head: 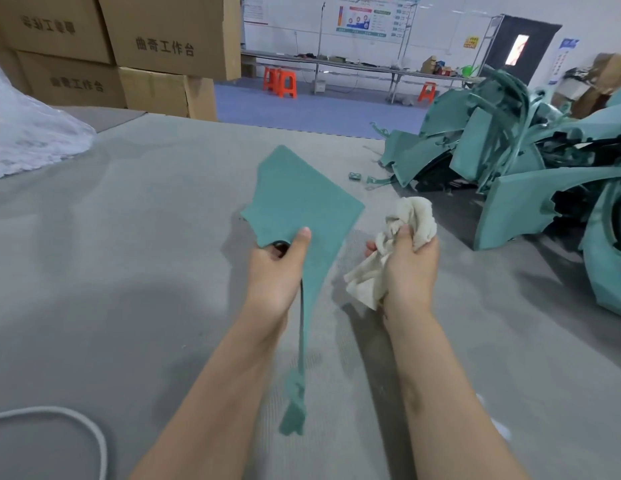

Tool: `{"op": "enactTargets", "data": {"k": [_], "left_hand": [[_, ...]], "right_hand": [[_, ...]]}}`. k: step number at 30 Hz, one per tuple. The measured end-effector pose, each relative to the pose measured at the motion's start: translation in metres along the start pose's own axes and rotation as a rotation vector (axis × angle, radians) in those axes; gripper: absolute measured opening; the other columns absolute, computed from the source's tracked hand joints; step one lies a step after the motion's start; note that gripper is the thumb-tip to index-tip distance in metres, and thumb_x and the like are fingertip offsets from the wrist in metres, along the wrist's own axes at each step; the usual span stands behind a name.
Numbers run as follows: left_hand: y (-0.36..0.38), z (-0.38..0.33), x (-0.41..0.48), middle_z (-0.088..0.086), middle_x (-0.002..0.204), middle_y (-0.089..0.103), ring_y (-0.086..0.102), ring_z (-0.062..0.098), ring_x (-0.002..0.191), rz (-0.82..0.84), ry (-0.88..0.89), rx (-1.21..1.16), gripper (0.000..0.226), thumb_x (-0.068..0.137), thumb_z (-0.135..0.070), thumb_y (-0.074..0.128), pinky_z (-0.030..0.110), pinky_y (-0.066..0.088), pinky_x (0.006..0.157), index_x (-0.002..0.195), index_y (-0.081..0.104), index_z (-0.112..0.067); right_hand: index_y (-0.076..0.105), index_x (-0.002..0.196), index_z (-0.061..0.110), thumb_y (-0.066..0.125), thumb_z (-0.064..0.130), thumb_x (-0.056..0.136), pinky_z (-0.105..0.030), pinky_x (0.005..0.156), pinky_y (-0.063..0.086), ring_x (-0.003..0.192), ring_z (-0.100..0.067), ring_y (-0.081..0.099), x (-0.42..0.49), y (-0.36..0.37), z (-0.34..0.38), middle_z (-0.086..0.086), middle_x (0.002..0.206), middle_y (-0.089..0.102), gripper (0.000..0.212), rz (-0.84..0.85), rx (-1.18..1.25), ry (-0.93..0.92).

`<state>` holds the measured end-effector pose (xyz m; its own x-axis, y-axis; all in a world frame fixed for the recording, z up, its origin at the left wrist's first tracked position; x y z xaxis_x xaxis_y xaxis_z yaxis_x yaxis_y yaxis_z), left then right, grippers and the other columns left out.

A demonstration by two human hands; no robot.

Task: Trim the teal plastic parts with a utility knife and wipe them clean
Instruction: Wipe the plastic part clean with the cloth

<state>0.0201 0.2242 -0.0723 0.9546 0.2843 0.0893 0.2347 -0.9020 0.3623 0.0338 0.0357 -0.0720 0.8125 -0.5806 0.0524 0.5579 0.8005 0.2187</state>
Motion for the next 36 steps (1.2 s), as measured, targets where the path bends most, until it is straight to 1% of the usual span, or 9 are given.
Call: {"op": "enactTargets", "data": {"k": [5,12,15,19,22,25,29,33,36], "left_hand": [[-0.019,0.001,0.01,-0.009,0.093,0.073,0.069,0.011,0.091,-0.136,0.046,-0.073,0.014,0.095,-0.01,0.058,0.028,0.055,0.082,0.095,0.065,-0.022],[-0.032,-0.002,0.014,-0.018,0.083,0.067,0.066,0.001,0.08,-0.299,0.148,0.002,0.015,0.092,-0.014,0.062,0.025,0.051,0.08,0.085,0.061,-0.027],[-0.03,-0.002,0.014,-0.019,0.08,0.068,0.066,-0.003,0.076,-0.266,0.124,-0.007,0.013,0.093,-0.014,0.062,0.021,0.05,0.077,0.086,0.062,-0.026],[-0.018,0.0,0.009,-0.003,0.096,0.072,0.068,0.013,0.092,-0.161,0.052,-0.056,0.01,0.094,-0.012,0.06,0.026,0.054,0.083,0.102,0.064,-0.011],[-0.005,0.003,0.001,0.009,0.108,0.07,0.066,0.019,0.095,-0.072,0.029,-0.029,0.014,0.094,-0.009,0.059,0.033,0.052,0.087,0.107,0.064,-0.007],[0.005,0.007,-0.003,0.0,0.097,0.072,0.068,0.007,0.085,-0.005,0.051,0.045,0.011,0.093,-0.01,0.06,0.021,0.053,0.076,0.102,0.066,-0.011],[-0.012,0.001,0.007,-0.017,0.07,0.068,0.063,-0.006,0.064,-0.129,0.122,0.043,0.015,0.093,-0.012,0.061,0.012,0.05,0.064,0.081,0.063,-0.02],[-0.031,-0.008,0.014,-0.021,0.06,0.066,0.062,-0.007,0.06,-0.219,0.173,0.043,0.017,0.094,-0.017,0.061,0.013,0.048,0.06,0.078,0.06,-0.023],[-0.027,-0.007,0.017,-0.015,0.072,0.07,0.066,-0.003,0.07,-0.183,0.145,-0.024,0.008,0.094,-0.014,0.06,0.016,0.05,0.067,0.088,0.063,-0.017]], "right_hand": [[0.062,0.09,0.013,0.061,0.024,0.094,-0.023,0.045,0.045,0.046,-0.007,0.054,-0.027,0.027,0.002,0.0,0.066,0.06,0.012,0.324,-0.151,0.027],[0.057,0.1,0.015,0.068,0.032,0.089,-0.022,0.064,0.049,0.072,-0.009,0.062,-0.066,0.062,-0.006,-0.002,0.09,0.067,0.024,0.659,-0.487,-0.084],[0.055,0.095,0.01,0.067,0.03,0.09,-0.016,0.06,0.041,0.07,-0.009,0.055,-0.064,0.061,-0.004,0.004,0.081,0.061,0.024,0.607,-0.495,-0.149],[0.048,0.079,0.018,0.066,0.028,0.092,-0.028,0.062,0.042,0.065,-0.01,0.05,-0.059,0.06,-0.004,0.005,0.073,0.054,0.025,0.535,-0.386,-0.14],[0.046,0.076,0.02,0.064,0.025,0.093,-0.02,0.055,0.039,0.052,0.001,0.044,-0.043,0.045,0.005,0.006,0.067,0.052,0.026,0.329,-0.252,-0.16],[0.048,0.08,0.017,0.063,0.023,0.094,-0.016,0.055,0.041,0.052,0.004,0.047,-0.029,0.032,0.008,0.006,0.07,0.053,0.021,0.222,-0.191,-0.137],[0.053,0.084,0.014,0.065,0.027,0.092,-0.037,0.066,0.05,0.067,-0.014,0.055,-0.053,0.05,-0.01,-0.001,0.075,0.059,0.019,0.408,-0.234,-0.055],[0.052,0.076,0.018,0.067,0.021,0.091,-0.016,0.051,0.039,0.051,0.0,0.047,-0.077,0.071,-0.02,0.01,0.06,0.052,0.022,0.619,-0.288,-0.029],[0.054,0.079,0.012,0.066,0.022,0.092,-0.023,0.056,0.044,0.055,-0.005,0.05,-0.075,0.07,-0.017,0.006,0.061,0.054,0.021,0.627,-0.278,-0.015]]}}
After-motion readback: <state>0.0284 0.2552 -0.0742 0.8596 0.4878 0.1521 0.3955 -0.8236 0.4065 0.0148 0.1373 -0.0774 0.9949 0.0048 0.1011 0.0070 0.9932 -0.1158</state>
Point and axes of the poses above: each hand's wrist, its own x-axis towards the middle knuckle, its own y-axis out of the palm, z = x × y, the point moved 7 cm from there along x, towards the middle knuckle
